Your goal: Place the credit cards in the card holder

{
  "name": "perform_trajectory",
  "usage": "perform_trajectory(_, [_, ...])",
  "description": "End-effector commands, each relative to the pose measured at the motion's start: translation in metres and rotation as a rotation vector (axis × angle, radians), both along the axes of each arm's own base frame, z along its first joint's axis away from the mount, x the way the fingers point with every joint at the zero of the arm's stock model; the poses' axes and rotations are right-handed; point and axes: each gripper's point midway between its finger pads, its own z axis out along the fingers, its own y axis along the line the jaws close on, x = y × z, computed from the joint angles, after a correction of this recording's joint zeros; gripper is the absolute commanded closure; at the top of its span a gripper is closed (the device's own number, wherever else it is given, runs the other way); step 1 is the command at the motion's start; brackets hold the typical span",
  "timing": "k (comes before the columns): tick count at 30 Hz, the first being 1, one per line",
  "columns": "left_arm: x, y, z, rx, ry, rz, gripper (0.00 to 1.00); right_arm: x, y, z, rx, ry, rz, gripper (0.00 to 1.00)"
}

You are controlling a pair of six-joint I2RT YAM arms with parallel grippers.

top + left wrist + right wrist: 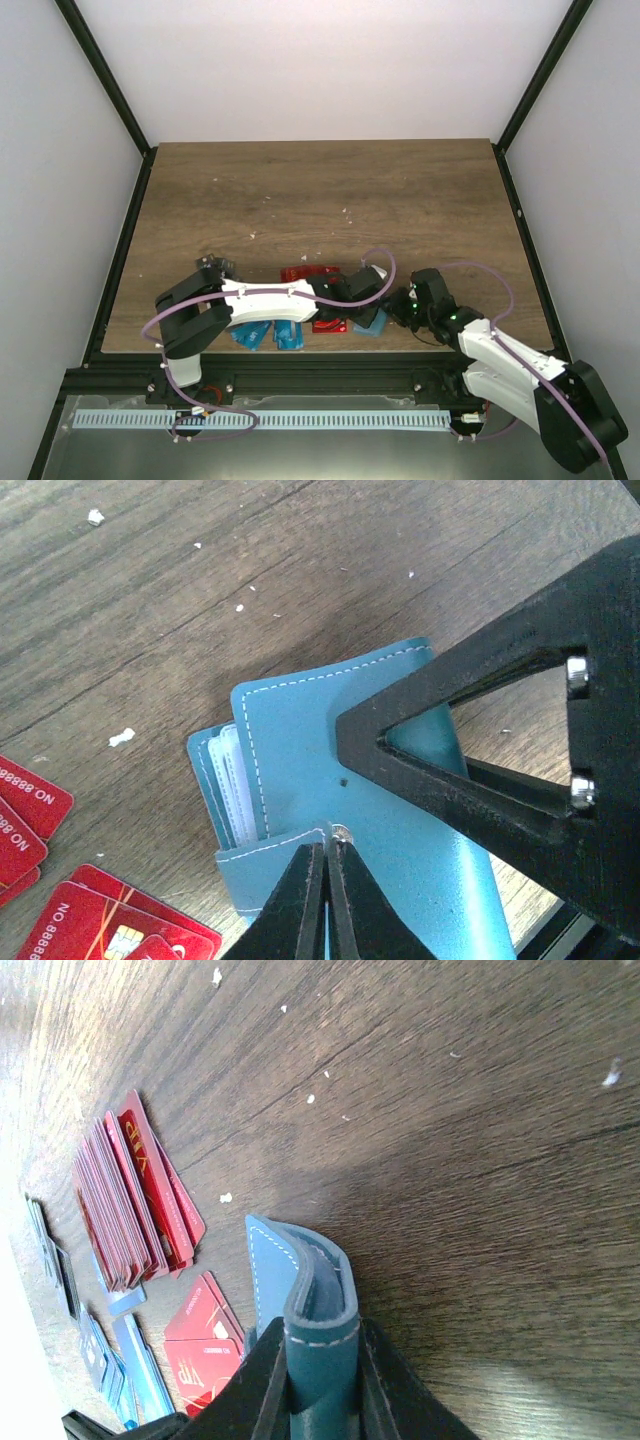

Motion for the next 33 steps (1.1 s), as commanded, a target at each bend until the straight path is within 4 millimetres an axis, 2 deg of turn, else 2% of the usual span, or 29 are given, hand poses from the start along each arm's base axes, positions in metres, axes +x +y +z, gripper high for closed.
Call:
perform_trajectory(1, [-0.002, -0.015, 0.004, -0.07, 0.02, -0.015, 0.96, -0.012, -0.012, -0.019, -0.082, 0.081, -0.013, 0.99])
perform_trajectory(33, [-0.007, -0.02, -0.012, -0.063, 0.048, -0.039, 0.96, -0.01, -0.011, -0.019, -0.086, 0.08, -0.011, 0.99])
